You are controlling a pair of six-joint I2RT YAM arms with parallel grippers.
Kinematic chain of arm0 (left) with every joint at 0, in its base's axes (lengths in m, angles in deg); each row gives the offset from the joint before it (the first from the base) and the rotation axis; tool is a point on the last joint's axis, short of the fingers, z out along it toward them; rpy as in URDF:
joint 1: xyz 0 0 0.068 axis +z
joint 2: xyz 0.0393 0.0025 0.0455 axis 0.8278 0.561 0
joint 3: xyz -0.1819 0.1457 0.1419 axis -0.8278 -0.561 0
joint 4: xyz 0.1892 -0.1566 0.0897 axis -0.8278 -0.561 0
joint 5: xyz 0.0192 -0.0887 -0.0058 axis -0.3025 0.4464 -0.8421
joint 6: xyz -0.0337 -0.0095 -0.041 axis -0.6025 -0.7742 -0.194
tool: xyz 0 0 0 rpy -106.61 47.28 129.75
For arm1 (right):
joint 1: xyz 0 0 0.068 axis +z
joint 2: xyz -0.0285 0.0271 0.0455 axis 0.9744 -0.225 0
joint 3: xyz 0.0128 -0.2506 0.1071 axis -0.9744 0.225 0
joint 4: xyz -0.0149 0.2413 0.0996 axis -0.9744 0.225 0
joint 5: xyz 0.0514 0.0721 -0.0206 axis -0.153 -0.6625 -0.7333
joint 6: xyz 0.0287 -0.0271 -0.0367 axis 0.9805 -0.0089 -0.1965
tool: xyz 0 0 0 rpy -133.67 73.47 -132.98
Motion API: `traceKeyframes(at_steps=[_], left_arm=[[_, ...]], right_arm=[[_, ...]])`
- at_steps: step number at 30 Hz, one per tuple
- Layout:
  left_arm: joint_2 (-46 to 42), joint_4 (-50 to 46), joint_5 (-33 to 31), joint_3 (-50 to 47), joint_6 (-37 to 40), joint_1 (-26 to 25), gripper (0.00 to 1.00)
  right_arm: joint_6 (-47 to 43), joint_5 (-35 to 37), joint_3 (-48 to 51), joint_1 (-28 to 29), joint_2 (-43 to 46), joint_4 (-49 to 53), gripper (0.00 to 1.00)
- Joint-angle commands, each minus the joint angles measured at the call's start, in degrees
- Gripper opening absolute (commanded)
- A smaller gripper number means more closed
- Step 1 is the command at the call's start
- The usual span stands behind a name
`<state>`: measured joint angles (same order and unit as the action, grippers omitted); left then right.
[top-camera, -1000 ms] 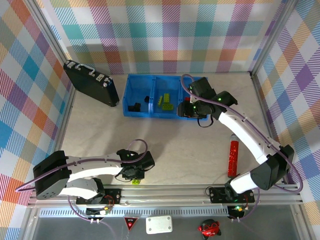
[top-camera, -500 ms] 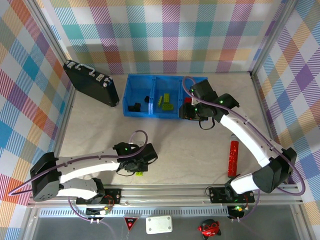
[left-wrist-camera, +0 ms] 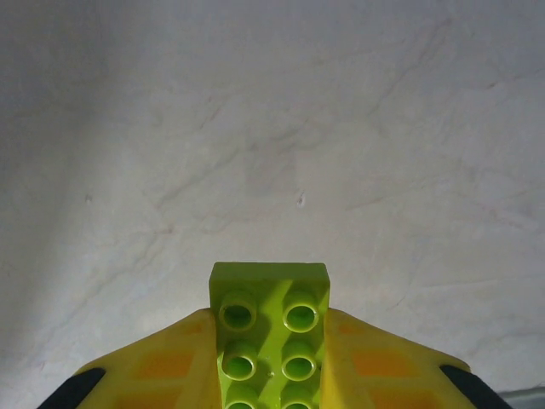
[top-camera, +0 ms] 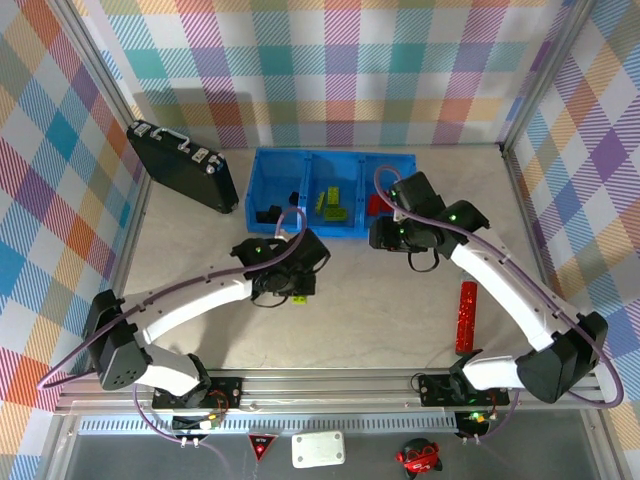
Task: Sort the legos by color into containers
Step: Pick up the lego from the middle-left of the table, then place the lego in the container.
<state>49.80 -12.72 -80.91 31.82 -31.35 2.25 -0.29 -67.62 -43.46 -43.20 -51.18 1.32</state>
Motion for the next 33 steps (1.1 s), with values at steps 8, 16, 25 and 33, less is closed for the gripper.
traceKeyframes(at_steps=[8,16,25,33], left_arm=[[13.4,-0.2,4.3,16.9,11.0,8.2,0.26],[27.7,1.0,5.7,32.2,16.4,13.3,0.26],[42.5,4.8,6.1,45.9,21.1,18.5,0.26],[50.6,9.4,7.0,51.6,23.6,19.8,0.28]], right_arm=[[1.9,5.3,4.5,-1.9,7.0,3.7,0.48],[3.7,4.3,9.7,-2.2,10.1,3.0,0.48],[4.5,4.0,13.5,-2.2,11.2,2.5,0.48],[5.1,3.4,14.9,-2.2,10.6,1.7,0.48]])
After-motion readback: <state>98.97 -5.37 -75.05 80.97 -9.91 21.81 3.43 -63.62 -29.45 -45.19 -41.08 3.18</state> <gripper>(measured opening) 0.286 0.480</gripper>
